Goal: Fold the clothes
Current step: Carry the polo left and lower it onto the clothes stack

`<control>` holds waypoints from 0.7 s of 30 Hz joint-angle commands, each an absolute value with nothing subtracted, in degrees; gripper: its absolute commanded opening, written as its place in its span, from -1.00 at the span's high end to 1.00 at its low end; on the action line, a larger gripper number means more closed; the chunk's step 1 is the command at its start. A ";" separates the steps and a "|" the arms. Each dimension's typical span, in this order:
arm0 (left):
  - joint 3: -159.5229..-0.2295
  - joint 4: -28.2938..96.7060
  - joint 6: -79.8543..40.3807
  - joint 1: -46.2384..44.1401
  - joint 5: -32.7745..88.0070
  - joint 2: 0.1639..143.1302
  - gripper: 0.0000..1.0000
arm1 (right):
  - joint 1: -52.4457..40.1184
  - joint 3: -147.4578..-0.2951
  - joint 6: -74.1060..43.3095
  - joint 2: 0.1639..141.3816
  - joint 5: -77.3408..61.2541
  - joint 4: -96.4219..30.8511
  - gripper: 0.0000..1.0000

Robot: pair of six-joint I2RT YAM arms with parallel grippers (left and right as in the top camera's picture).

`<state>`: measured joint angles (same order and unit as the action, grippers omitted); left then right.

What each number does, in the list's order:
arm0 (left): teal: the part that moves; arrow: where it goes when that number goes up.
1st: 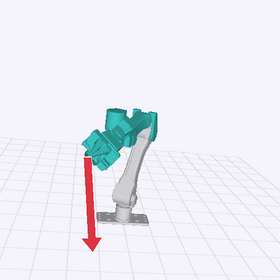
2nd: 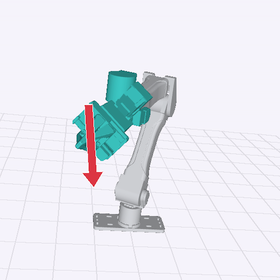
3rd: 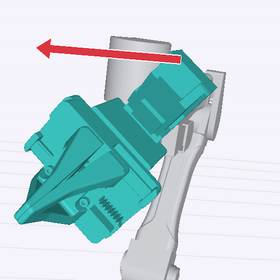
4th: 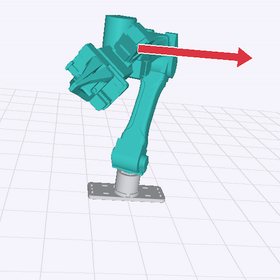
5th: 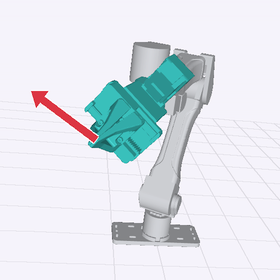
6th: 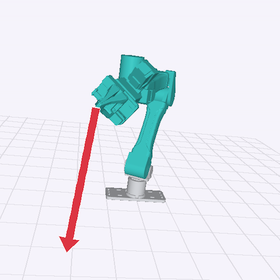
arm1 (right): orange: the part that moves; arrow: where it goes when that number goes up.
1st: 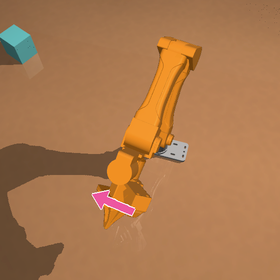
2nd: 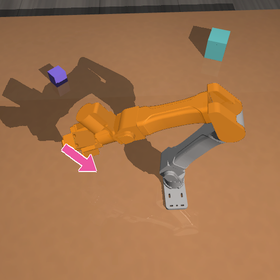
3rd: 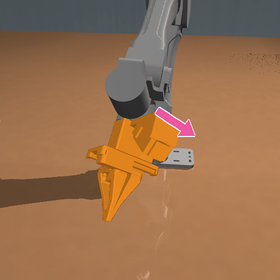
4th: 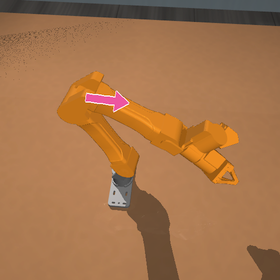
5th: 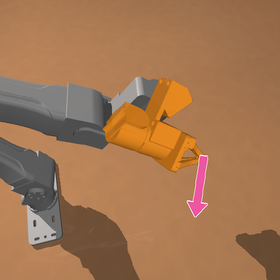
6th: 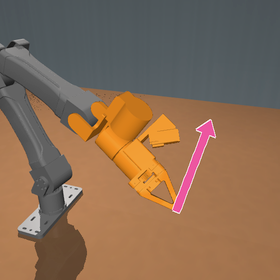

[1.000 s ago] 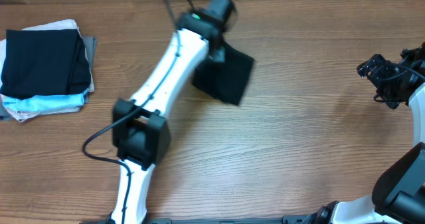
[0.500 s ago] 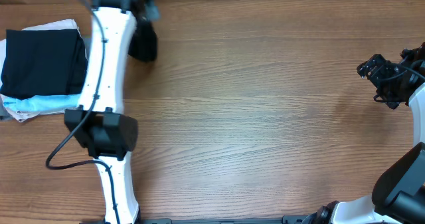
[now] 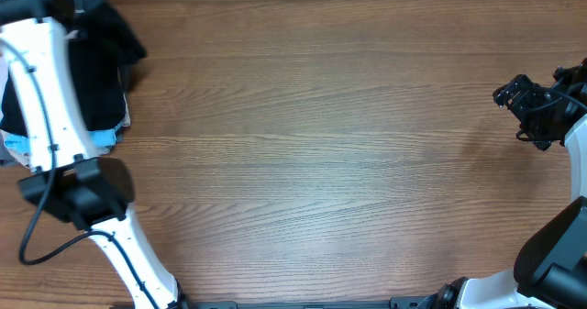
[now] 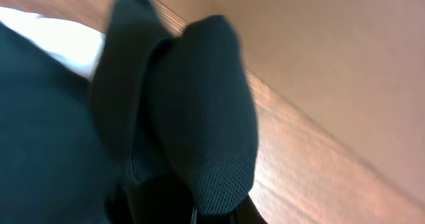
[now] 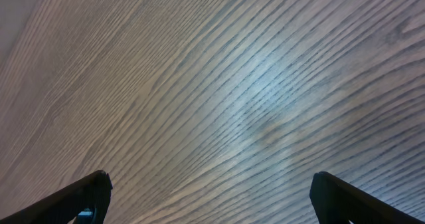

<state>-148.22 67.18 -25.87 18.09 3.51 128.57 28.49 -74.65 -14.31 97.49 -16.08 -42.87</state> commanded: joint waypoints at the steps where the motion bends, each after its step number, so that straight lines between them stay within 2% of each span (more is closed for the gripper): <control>1: -150.32 64.84 -29.39 22.63 13.04 126.08 0.92 | 28.58 -75.29 -14.13 97.03 -15.90 -42.57 -1.00; 7: -150.32 62.63 -33.10 27.20 19.46 126.08 0.92 | 28.58 -75.29 -14.13 97.03 -15.90 -42.57 -1.00; 21: -150.45 58.46 -29.21 31.09 19.16 125.73 0.92 | 28.58 -75.29 -14.13 97.03 -15.90 -42.57 -1.00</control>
